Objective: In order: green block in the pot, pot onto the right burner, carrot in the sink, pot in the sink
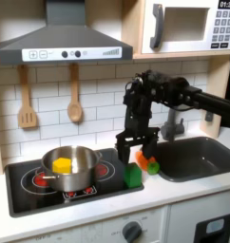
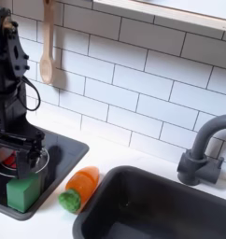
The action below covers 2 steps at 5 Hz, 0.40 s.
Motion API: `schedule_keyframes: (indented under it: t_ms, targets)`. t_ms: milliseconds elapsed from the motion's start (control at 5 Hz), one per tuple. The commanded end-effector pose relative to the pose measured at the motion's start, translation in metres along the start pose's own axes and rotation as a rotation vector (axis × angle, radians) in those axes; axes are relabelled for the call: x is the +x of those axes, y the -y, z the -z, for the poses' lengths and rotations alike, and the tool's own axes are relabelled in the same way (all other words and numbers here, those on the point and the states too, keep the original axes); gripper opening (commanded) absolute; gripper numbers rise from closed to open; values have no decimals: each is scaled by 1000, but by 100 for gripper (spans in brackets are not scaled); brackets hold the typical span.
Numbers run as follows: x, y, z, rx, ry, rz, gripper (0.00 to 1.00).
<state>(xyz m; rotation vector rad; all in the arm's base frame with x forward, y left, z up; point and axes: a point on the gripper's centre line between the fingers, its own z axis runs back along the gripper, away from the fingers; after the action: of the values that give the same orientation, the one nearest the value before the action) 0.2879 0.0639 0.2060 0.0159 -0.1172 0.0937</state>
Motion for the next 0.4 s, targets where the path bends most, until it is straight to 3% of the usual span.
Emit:
schedule_keyframes:
  t_ms: [0,200]
  targets:
    - [4,13,13,-4,-10,33,100]
    - [5,17,19,10,-20,37,100]
